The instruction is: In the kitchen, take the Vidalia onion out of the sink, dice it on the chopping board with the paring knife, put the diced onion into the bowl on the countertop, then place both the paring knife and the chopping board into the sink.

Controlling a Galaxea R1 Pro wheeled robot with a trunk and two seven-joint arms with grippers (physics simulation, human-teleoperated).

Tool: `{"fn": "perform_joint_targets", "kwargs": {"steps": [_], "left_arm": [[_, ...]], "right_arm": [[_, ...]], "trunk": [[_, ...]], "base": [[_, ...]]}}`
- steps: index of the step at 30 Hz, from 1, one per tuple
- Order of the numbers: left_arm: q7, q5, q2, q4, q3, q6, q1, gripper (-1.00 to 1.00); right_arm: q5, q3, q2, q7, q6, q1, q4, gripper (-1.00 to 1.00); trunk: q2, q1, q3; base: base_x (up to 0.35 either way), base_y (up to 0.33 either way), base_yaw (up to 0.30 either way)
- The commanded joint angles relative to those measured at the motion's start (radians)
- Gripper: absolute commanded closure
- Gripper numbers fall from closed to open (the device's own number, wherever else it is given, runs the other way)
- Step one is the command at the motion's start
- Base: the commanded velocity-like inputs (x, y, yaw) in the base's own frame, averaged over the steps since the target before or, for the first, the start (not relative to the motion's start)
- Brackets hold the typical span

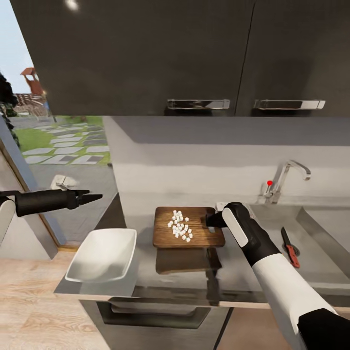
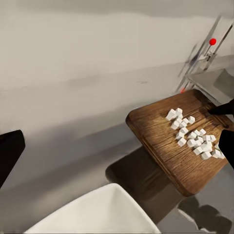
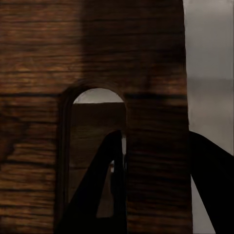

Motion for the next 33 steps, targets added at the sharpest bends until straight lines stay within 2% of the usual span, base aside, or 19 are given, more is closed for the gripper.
{"fn": "perform_joint_targets", "kwargs": {"steps": [1,33], "left_arm": [[-0.005,-0.003,0.0,0.0,0.0,0.004,-0.001,-1.0],[-0.005,-0.003,0.0,0.0,-0.001,0.004,-0.001,-1.0]], "right_arm": [[-0.01,0.002,0.0,-0.009,0.002,-0.001,-0.001,1.0],[-0.01,0.002,0.0,-0.009,0.002,-0.001,-0.001,1.0]], "trunk": [[-0.001,0.0,0.0],[-0.001,0.0,0.03]], "base": [[0.0,0.0,0.203],[0.0,0.0,0.19]]}}
